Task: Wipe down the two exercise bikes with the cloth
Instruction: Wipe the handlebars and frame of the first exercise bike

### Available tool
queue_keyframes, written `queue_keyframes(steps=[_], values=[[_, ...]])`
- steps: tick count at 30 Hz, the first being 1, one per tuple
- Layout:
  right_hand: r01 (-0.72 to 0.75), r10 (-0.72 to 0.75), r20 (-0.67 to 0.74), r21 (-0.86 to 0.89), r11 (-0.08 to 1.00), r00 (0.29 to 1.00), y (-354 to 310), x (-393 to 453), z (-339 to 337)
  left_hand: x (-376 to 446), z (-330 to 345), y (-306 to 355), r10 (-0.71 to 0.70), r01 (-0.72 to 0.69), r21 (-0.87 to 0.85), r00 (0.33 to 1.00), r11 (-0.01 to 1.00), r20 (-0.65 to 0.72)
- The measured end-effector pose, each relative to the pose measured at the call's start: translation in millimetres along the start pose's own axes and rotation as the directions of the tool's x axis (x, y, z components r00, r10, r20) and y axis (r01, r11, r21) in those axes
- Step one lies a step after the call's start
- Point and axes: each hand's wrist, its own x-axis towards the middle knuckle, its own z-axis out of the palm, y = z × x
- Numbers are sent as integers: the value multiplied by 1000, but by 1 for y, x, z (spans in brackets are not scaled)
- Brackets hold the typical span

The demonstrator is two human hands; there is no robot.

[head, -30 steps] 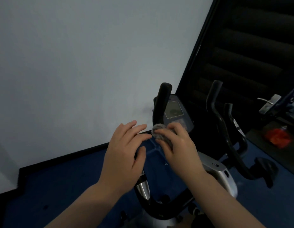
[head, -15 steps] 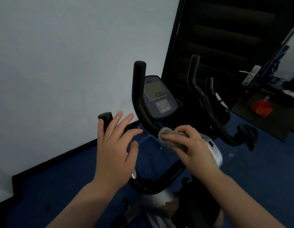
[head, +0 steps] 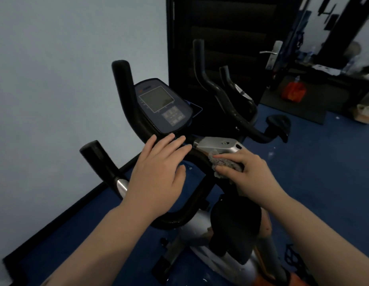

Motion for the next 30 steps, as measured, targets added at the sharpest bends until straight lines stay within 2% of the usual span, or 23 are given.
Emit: queue_keyframes(steps=[5, 7, 9, 12, 15, 17, 19, 21, 23, 24, 26, 28, 30], values=[[-143, 145, -42, 66, 988, 988, 10, -24, -2, 9, 15, 14, 82, -83, 4, 993, 997, 82], [-209, 217, -35, 164, 964, 976, 12, -31, -5, 13, 21, 19, 100, -99, -14, 989, 995, 107], [-290, 307, 8, 356, 888, 952, 13, -40, -8, 16, 28, 24, 116, -114, -25, 984, 993, 132], [-402, 443, 84, 591, 699, 893, 16, -53, -8, 19, 37, 28, 107, -106, -11, 985, 994, 136], [-501, 508, 196, 644, 579, 839, 21, -60, -11, 21, 40, 30, 79, -77, -26, 991, 997, 109], [-539, 483, 265, 572, 619, 835, 23, -58, -19, 23, 39, 29, 67, -63, -46, 993, 997, 99], [-501, 437, 244, 442, 744, 865, 23, -49, -29, 25, 39, 28, 52, -46, -68, 995, 997, 86], [-356, 342, 101, 298, 886, 934, 22, -32, -36, 26, 40, 27, 14, -10, -76, 998, 997, 64], [-176, 191, -66, 186, 967, 979, 19, -10, -36, 27, 39, 27, -33, 35, -54, 999, 998, 37], [-100, 117, -114, 142, 985, 987, 18, 1, -33, 27, 39, 27, -58, 59, -33, 998, 998, 27], [3, -3, -122, 1, 1000, 992, 16, 17, -19, 27, 39, 28, -98, 98, 5, 995, 995, 19], [60, -82, -90, -228, 972, 993, 18, 26, -1, 26, 40, 29, -113, 112, 18, 993, 994, 29], [81, -124, -118, -316, 945, 985, 18, 29, 12, 26, 40, 28, -114, 114, 10, 993, 993, 40]])
